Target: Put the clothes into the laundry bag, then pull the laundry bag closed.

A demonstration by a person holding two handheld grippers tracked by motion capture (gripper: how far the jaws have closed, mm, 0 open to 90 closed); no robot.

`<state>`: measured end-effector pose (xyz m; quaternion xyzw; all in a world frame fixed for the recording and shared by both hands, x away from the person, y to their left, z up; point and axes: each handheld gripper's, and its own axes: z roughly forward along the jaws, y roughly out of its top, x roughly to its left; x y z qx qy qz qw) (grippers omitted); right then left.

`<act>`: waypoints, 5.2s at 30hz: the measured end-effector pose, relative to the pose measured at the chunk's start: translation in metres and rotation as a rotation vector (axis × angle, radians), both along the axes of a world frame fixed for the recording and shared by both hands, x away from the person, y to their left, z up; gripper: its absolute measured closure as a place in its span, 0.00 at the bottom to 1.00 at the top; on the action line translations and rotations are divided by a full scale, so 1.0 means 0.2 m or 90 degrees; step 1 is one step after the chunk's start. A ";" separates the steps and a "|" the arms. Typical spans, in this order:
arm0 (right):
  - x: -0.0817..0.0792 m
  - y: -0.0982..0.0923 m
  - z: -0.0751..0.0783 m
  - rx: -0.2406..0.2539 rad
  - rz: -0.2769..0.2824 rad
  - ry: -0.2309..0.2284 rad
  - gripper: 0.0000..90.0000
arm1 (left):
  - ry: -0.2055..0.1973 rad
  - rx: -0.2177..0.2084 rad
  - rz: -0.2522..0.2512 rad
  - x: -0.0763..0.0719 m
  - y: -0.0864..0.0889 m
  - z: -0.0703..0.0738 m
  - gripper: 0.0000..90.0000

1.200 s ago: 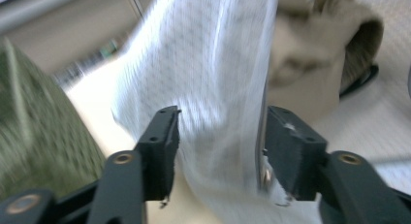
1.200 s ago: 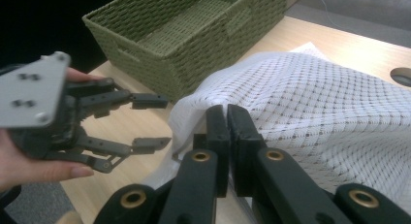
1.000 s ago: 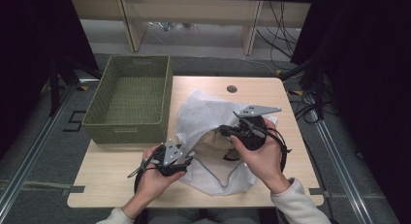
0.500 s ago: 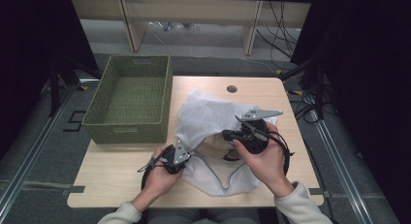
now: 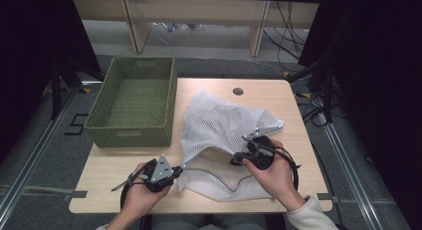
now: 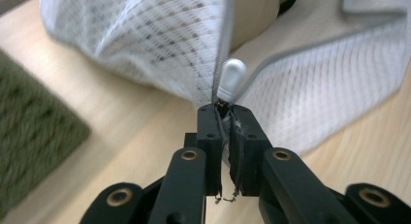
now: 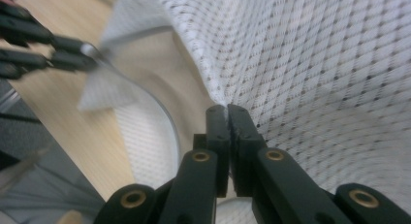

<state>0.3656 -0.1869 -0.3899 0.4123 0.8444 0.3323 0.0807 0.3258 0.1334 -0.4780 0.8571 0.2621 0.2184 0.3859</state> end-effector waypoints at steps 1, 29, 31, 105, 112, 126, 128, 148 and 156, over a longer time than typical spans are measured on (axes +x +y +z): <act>0.00 0.00 -0.03 0.003 -0.002 0.007 0.99 | 0.003 0.000 0.009 -0.01 0.01 -0.01 0.93; 0.04 -0.08 -0.32 -0.112 -0.025 0.129 0.99 | 0.047 0.029 0.007 -0.05 -0.09 -0.13 0.91; 0.04 -0.07 -0.32 -0.109 -0.019 0.126 0.98 | 0.045 0.029 0.002 -0.05 -0.09 -0.13 0.89; 0.03 0.37 -0.15 -0.007 0.091 0.105 0.84 | 0.082 -0.051 0.042 -0.11 -0.08 -0.14 0.35; 0.02 0.44 -0.17 -0.015 0.095 0.105 0.84 | 0.068 -0.042 0.038 -0.11 -0.07 -0.13 0.34; 0.03 0.57 -0.24 -0.022 0.116 0.125 0.84 | 0.089 -0.050 0.037 -0.12 -0.08 -0.14 0.34; 0.04 0.60 -0.26 -0.024 0.126 0.126 0.84 | 0.086 -0.042 0.022 -0.11 -0.07 -0.13 0.34; 0.05 0.72 -0.38 -0.025 0.140 0.151 0.85 | 0.096 -0.057 0.037 -0.11 -0.08 -0.15 0.34; 0.05 0.73 -0.41 -0.020 0.137 0.149 0.92 | 0.098 -0.044 0.026 -0.11 -0.07 -0.15 0.34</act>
